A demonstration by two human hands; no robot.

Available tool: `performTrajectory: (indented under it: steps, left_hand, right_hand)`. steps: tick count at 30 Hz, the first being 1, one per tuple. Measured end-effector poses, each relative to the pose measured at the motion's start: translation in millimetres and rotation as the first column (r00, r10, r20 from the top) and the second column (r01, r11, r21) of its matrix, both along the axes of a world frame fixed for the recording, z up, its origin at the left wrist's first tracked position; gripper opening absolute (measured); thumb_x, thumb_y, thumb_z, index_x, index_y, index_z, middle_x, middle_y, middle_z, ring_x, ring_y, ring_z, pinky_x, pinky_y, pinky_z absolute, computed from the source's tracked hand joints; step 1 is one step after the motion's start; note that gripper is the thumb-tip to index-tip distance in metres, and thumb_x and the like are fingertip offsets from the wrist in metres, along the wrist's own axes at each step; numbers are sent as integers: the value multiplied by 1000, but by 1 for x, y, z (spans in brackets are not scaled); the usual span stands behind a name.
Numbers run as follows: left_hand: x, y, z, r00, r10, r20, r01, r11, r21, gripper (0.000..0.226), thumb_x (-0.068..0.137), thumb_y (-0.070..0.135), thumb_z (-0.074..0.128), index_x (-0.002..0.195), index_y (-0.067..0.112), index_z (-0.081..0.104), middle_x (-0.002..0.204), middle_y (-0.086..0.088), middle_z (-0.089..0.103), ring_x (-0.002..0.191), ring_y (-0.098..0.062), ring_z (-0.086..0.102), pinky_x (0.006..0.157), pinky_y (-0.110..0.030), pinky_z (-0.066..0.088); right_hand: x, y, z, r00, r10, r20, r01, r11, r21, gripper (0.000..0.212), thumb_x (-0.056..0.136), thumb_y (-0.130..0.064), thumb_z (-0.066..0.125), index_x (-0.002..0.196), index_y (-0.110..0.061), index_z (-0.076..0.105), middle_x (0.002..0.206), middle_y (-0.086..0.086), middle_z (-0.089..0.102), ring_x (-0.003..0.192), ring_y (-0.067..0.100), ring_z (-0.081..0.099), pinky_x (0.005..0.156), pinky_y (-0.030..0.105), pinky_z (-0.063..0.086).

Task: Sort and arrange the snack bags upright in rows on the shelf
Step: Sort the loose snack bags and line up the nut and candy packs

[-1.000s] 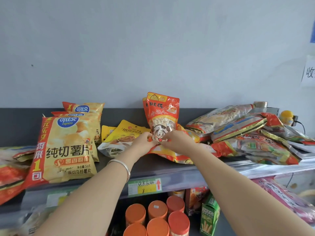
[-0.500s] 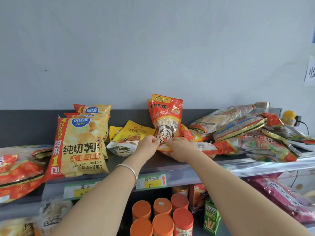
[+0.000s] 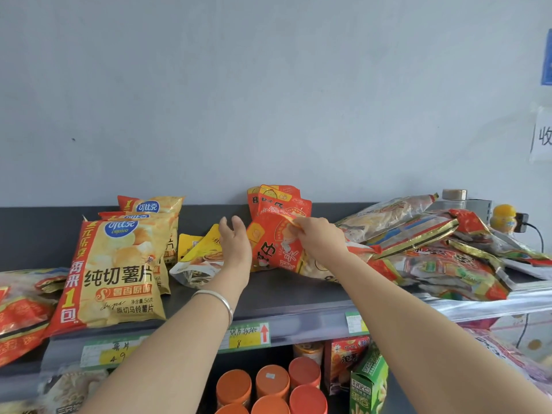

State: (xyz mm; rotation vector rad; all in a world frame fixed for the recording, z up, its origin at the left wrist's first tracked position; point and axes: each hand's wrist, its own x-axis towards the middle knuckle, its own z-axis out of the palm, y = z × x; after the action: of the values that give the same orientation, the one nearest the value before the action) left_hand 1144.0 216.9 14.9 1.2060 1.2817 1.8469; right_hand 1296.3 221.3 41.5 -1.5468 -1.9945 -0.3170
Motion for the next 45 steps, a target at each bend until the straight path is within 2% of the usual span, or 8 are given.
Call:
performTrajectory:
  steps: [6, 14, 18, 23, 30, 35, 39, 45]
  left_hand:
    - [12, 9, -10, 992, -108, 60, 120, 963, -241, 63, 97, 48, 35, 150, 21, 12, 153, -10, 26, 135, -33, 33, 108, -50, 33]
    - [21, -2, -5, 911, -402, -90, 381, 905, -189, 77, 72, 67, 55, 139, 33, 36, 143, 0, 43, 128, -24, 41, 107, -47, 32]
    - [15, -5, -7, 904, -388, -177, 358, 916, -181, 96, 51, 64, 73, 134, 32, 36, 126, 6, 55, 114, -18, 50, 103, -46, 36]
    - [9, 8, -17, 975, -200, -93, 188, 975, -119, 78, 65, 40, 82, 126, 26, 36, 107, 9, 60, 92, -6, 55, 78, -29, 44]
    - [7, 31, -27, 975, -34, -219, -29, 960, -277, 61, 83, 43, 66, 131, 16, 39, 132, -9, 50, 115, -29, 50, 95, -44, 43]
    - [6, 37, -39, 977, -166, -137, 133, 966, -221, 74, 82, 55, 59, 142, 24, 28, 137, -2, 46, 113, -19, 45, 94, -37, 34]
    - [15, 46, -43, 962, -156, -224, 111, 973, -203, 68, 81, 59, 58, 135, 25, 35, 117, 7, 53, 99, -13, 48, 86, -31, 37]
    - [39, 66, -47, 914, -170, -367, 85, 968, -237, 73, 83, 68, 46, 138, 24, 28, 129, -2, 54, 118, -28, 52, 104, -47, 37]
  right_hand:
    - [18, 5, 24, 922, 51, -385, -34, 998, 50, 27, 100, -41, 36, 80, -25, 47, 81, 4, 61, 78, 30, 59, 59, 31, 36]
    - [21, 9, 28, 276, 136, -951, -296, 954, 51, 25, 99, -31, 46, 87, -15, 61, 105, 21, 68, 96, 38, 66, 86, 55, 53]
    - [8, 17, 18, 164, 113, -980, -367, 929, 46, 20, 98, -30, 49, 90, -16, 61, 107, 20, 68, 99, 38, 66, 86, 56, 53]
    - [-8, 27, 15, 230, 65, -971, -463, 885, -51, 45, 96, -40, 50, 134, -19, 39, 125, 10, 59, 108, 30, 61, 94, 52, 50]
    - [-18, 26, -20, 814, 115, -569, -385, 841, -381, 106, 82, -47, 69, 151, -36, -11, 156, 19, 5, 139, 39, 27, 108, 47, 32]
    - [-10, 38, -30, 835, 178, -521, -409, 834, -371, 82, 94, -43, 54, 152, -37, -4, 156, 18, 6, 137, 39, 30, 105, 43, 35]
    - [-4, 49, -40, 848, 170, -502, -387, 845, -368, 77, 98, -45, 44, 152, -31, -8, 133, 19, 46, 98, 28, 55, 64, 26, 43]
    - [17, 56, -43, 892, 123, -435, -252, 934, -252, 60, 98, -35, 47, 151, -22, 21, 152, 21, 21, 134, 37, 33, 103, 41, 37]
